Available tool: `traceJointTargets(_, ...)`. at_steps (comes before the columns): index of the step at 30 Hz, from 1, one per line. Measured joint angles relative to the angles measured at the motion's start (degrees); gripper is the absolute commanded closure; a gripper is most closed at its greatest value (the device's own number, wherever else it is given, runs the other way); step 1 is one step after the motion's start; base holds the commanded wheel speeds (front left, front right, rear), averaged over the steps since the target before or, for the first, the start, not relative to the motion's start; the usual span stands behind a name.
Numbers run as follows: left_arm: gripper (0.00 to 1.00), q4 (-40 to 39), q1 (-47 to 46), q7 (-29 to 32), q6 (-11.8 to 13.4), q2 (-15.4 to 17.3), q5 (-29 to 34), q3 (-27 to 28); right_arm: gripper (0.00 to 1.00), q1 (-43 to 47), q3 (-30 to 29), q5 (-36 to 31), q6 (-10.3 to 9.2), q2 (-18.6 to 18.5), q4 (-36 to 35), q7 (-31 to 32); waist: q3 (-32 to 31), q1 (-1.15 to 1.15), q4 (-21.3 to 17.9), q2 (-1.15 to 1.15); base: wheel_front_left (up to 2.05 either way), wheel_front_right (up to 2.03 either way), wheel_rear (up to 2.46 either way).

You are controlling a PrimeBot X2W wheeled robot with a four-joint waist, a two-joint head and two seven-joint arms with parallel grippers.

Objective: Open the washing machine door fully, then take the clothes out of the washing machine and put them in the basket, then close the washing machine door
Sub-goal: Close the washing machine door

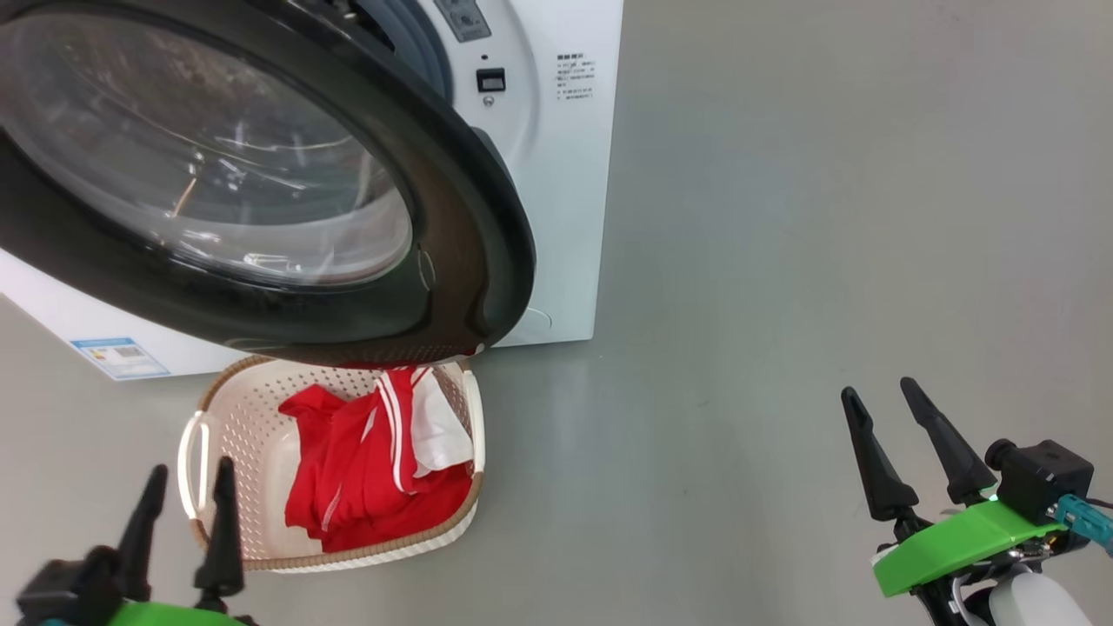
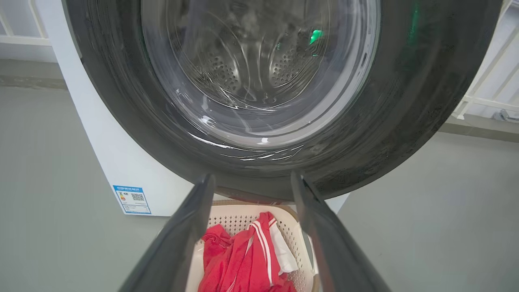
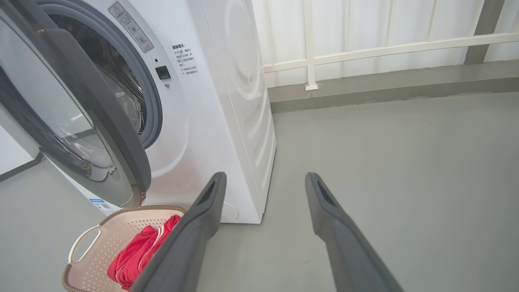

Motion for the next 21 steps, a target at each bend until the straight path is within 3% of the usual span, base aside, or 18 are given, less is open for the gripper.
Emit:
traceJointTargets(8,0.00,-1.5,2.5,0.0,0.0,-4.5,9.6,3.9,0.00,0.5,-0.2,0.0,0.00,0.3,0.1,0.0,-0.9,0.00,0.8,0.00,0.00,0.00,0.00)
traceJointTargets(20,0.00,-1.2,2.6,0.0,0.0,-5.7,11.6,4.3,0.00,0.6,0.6,0.0,0.00,0.2,0.0,0.0,-1.1,0.00,1.5,0.00,0.00,0.00,0.00)
traceJointTargets(21,0.00,-1.2,2.5,0.0,0.0,-5.7,11.6,4.2,0.16,0.6,0.7,0.2,0.00,0.1,-0.1,0.0,-1.0,0.00,1.7,0.00,0.00,0.00,0.00)
